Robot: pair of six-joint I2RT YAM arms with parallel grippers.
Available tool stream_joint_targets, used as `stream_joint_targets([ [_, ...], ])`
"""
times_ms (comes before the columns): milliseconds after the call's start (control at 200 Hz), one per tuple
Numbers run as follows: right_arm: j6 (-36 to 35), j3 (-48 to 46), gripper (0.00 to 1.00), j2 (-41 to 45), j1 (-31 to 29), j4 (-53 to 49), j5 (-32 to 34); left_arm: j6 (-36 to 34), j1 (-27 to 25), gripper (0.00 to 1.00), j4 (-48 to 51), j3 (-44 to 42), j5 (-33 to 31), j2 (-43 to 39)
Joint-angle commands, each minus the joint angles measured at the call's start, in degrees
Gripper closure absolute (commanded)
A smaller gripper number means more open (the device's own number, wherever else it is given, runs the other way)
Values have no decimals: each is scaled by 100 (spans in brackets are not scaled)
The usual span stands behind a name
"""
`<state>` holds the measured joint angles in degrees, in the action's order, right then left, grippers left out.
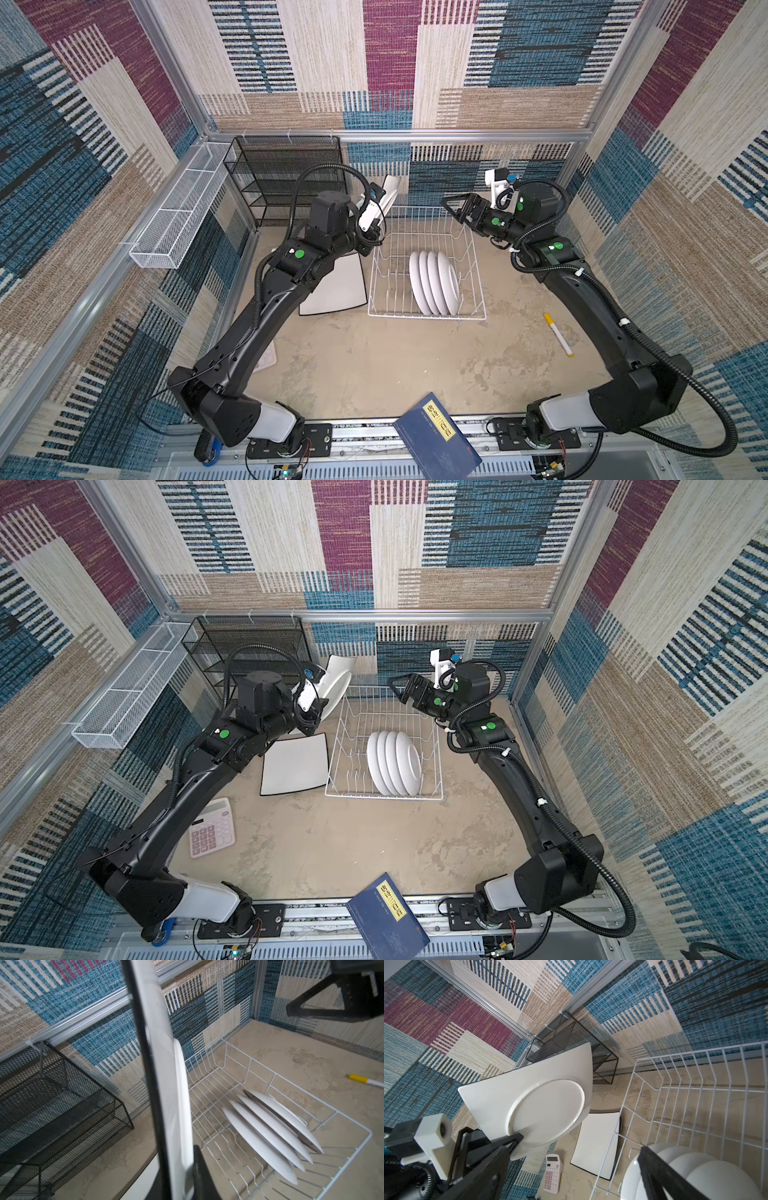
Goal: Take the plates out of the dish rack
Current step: 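Lift the white square plate up out of the rack with the left gripper, then grasp the raised plate's far edge with the right gripper while the left holds it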
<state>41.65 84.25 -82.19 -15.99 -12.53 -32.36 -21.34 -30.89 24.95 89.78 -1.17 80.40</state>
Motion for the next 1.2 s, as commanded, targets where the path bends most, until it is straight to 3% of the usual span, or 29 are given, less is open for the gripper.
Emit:
stream_joint_targets([
  [0, 685, 78, 1, -157, 19, 373, -370, -1336, -189, 100, -2010, -613, -411, -301],
  [260, 1049, 506, 2, -711, 25, 320, -750, -3227, -663, 100, -3407, -1584, -1378, -398],
  [586, 1143, -242, 8, -742, -18, 558, -989, -4765, -1123, 100, -4639, -2369, -1915, -162],
  [962, 752, -330, 6, -628, -18, 221, -797, -4879, -1151, 100, -4906, -2668, -1854, -199],
  [1197, 707, 228, 20, -1166, -30, -9, -1181, -5090, -1173, 100, -4991, -2976, -1516, -211],
])
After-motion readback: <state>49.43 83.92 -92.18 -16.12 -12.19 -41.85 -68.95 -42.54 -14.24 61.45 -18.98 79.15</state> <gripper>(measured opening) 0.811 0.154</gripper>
